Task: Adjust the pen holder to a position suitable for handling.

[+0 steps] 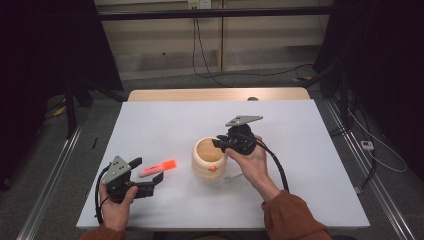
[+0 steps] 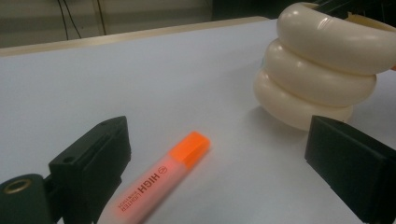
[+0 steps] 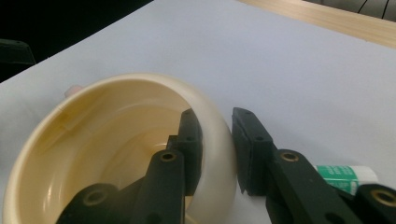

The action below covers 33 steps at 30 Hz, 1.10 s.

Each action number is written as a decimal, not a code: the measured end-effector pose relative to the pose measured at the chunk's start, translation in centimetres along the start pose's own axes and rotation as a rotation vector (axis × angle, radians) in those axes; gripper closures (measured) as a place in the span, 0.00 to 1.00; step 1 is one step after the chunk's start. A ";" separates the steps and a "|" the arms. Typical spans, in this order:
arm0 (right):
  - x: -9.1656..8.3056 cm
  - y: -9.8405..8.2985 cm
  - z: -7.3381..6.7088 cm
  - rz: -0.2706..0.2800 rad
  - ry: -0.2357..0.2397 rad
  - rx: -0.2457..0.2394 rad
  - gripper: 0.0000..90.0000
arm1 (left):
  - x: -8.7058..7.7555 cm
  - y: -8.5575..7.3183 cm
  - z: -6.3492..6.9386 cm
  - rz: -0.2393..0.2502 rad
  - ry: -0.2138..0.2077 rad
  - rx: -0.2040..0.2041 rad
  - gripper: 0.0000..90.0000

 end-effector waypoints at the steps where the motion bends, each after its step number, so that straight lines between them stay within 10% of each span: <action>1: 0.2 -0.1 -0.2 -0.005 0.000 0.001 0.83 | 0.0 0.0 0.0 0.000 -0.001 0.000 0.07; 33: 2.7 -0.8 -0.9 -0.039 -0.014 0.015 0.77 | 0.1 -0.1 0.0 -0.011 -0.010 -0.005 0.07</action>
Point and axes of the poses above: each handheld gripper's, and its own axes: x roughly forward along the jaws, y roughly out of its top, z roughly to its right, the point moved 2 cm from there along x, roughly forward along the jaws, and after that the axes turned 7 degrees about x, right-handed, at the moved point
